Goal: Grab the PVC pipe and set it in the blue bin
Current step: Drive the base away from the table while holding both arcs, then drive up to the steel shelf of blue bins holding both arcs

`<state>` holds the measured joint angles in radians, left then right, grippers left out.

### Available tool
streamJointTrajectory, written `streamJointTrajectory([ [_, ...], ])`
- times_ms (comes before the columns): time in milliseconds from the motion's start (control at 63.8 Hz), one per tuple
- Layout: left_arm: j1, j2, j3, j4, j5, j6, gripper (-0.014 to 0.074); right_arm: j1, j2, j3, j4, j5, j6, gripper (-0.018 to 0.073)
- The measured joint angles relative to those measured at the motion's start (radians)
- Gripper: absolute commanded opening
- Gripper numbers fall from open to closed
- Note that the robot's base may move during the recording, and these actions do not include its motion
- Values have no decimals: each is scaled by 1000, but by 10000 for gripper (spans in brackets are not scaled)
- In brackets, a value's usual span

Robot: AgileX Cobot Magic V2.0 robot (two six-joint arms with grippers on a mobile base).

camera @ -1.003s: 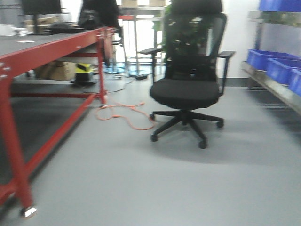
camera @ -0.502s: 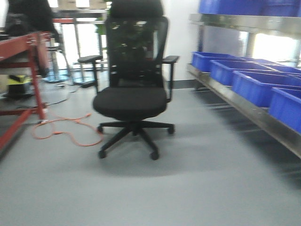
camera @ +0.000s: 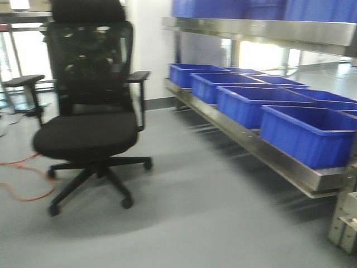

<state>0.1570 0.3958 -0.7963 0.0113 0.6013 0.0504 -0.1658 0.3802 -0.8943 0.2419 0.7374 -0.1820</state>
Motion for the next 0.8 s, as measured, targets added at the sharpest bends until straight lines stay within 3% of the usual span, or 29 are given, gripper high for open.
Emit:
streamJointTrajectory([
  [800,0,0,0,0,0,0,-111,0,0,0,0,0,0,-168],
])
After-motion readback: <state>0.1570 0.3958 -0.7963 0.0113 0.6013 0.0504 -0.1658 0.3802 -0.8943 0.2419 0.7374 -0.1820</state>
